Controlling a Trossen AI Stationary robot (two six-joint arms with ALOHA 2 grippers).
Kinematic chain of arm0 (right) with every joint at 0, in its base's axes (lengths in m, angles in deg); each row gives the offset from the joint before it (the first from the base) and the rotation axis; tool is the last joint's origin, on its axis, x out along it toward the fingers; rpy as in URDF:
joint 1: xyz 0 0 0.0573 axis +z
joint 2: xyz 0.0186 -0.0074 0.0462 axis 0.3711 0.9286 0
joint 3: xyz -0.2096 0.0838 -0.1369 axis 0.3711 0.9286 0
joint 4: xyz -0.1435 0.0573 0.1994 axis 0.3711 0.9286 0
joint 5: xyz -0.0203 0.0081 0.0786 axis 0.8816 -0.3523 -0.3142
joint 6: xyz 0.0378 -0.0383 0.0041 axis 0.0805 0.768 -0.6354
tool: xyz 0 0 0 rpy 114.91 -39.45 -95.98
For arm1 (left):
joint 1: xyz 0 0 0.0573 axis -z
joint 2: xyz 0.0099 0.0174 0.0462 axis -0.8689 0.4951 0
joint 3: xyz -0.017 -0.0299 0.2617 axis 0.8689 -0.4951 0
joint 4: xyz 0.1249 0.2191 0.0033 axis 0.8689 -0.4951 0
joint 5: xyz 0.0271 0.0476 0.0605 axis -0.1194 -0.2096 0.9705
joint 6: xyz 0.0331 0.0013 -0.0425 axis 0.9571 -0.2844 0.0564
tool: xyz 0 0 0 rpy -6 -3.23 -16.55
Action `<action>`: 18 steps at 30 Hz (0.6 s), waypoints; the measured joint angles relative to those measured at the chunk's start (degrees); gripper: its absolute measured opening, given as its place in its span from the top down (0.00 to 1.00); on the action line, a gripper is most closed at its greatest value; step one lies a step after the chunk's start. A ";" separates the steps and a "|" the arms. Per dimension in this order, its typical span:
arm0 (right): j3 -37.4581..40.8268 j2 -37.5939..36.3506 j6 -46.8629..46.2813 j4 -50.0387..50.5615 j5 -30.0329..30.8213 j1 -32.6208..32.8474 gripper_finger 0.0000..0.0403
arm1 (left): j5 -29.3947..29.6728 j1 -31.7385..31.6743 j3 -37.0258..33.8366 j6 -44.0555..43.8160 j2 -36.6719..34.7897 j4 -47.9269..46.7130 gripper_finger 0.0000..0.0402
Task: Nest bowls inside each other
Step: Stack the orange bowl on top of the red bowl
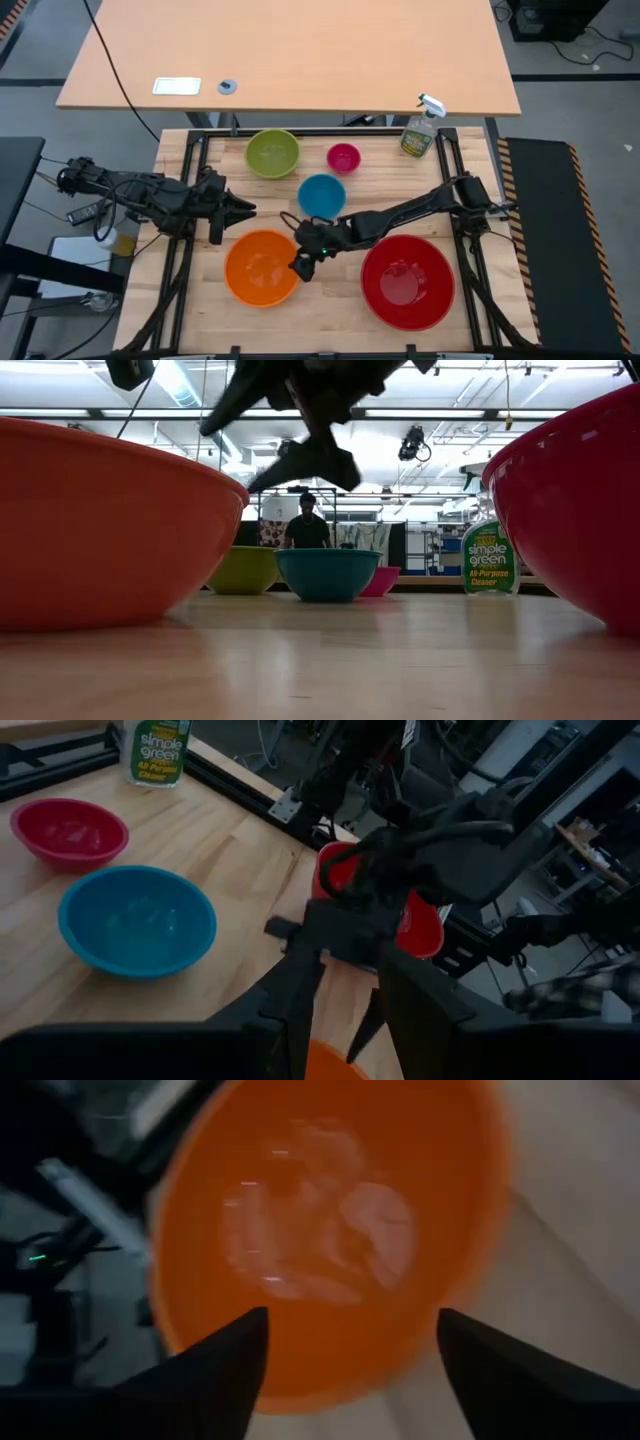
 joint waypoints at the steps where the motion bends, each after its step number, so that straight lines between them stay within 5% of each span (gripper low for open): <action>1: -0.01 -0.11 -0.90 2.10 1.41 0.00 0.23 | 0.00 0.00 0.00 -0.07 0.02 -0.04 0.71; 6: 0.06 -0.47 -2.05 8.26 6.51 -0.02 0.18 | 0.00 -0.02 0.00 -0.11 0.02 -0.04 0.71; 18: 0.04 2.79 -0.89 3.70 5.21 -1.00 0.28 | 0.02 -0.02 -0.02 -0.12 0.02 -0.15 0.71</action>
